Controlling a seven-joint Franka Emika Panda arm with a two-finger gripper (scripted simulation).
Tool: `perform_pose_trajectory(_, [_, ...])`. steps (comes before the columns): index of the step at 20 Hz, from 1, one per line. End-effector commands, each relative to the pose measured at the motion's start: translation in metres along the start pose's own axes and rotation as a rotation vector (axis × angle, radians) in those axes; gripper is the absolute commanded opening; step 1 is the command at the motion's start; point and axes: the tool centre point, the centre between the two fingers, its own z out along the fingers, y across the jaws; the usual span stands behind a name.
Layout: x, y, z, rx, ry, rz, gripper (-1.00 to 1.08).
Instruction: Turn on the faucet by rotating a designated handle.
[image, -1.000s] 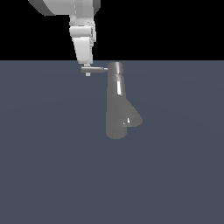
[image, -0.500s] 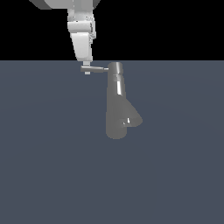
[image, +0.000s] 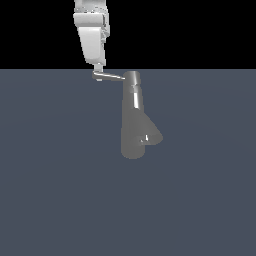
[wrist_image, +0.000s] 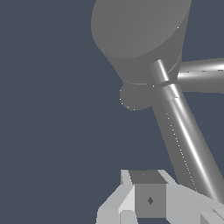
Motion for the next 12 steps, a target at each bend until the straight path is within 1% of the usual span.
perform_pose_trajectory(1, [-0.003,0.011,-0.001,-0.010,0.000,-0.004,-1.00])
perform_pose_trajectory(9, [-0.002,0.036,-0.011,-0.010,0.000,-0.004,-1.00])
perform_pose_trajectory(10, [-0.002,0.036,-0.011,-0.010,0.000,-0.004,-1.00])
perform_pose_trajectory(11, [0.004,0.029,-0.014,0.004,0.001,0.006,-1.00])
perform_pose_trajectory(12, [0.006,0.032,-0.015,0.003,0.001,0.005,-1.00])
